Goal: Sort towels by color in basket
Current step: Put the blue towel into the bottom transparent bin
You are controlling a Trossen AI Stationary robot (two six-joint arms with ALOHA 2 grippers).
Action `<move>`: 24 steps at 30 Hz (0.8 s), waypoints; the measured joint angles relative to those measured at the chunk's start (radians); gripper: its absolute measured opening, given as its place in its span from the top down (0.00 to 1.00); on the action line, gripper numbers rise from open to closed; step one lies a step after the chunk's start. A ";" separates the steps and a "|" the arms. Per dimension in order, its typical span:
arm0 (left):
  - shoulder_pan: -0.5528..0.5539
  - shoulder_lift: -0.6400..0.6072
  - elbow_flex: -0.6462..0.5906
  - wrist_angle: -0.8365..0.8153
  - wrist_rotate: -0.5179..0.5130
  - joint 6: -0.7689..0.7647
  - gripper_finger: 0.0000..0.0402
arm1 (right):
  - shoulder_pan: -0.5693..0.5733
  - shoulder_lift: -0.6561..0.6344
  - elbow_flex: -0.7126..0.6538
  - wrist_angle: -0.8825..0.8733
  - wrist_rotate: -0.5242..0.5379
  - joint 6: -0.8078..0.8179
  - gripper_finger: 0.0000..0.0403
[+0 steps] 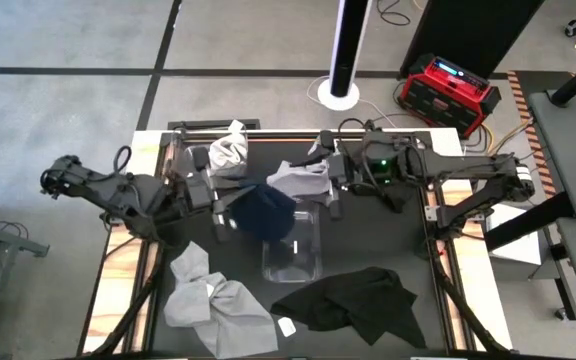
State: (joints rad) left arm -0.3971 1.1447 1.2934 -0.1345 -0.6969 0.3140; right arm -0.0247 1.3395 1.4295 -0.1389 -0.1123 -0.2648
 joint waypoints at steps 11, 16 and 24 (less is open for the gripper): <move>0.011 0.044 0.000 0.054 -0.023 0.040 1.00 | 0.005 0.071 0.002 0.077 -0.117 0.102 0.10; 0.013 0.045 0.000 0.055 -0.094 0.041 1.00 | 0.007 0.075 0.003 0.103 -0.153 0.135 0.10; 0.014 0.052 0.000 0.077 -0.037 0.043 1.00 | 0.005 0.078 0.003 0.156 -0.125 0.118 0.10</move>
State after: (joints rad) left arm -0.3836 1.1965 1.2934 -0.0579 -0.7340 0.3575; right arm -0.0196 1.4179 1.4322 0.0172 -0.2377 -0.1473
